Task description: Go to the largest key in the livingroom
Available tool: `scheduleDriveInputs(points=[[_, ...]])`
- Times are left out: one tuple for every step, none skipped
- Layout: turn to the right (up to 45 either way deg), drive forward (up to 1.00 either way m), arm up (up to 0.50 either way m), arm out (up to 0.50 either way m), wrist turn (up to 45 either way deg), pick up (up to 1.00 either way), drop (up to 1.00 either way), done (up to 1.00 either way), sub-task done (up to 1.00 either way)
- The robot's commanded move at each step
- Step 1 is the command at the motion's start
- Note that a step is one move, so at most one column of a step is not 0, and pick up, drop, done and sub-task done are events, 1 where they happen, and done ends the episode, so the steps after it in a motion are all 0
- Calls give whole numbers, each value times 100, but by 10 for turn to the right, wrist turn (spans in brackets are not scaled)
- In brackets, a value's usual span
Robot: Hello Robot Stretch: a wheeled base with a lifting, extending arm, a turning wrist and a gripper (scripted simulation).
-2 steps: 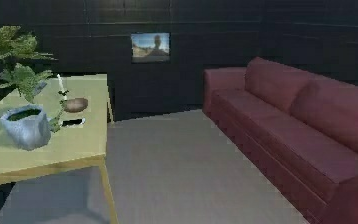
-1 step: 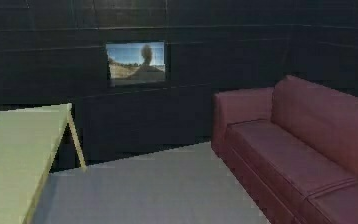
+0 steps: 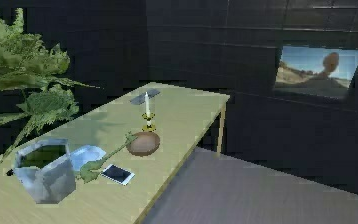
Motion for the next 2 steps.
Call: scheduleDriveInputs(points=[[-120,0,0,0,0,0,0,0,0],[0,0,0,0,0,0,0,100,0]])
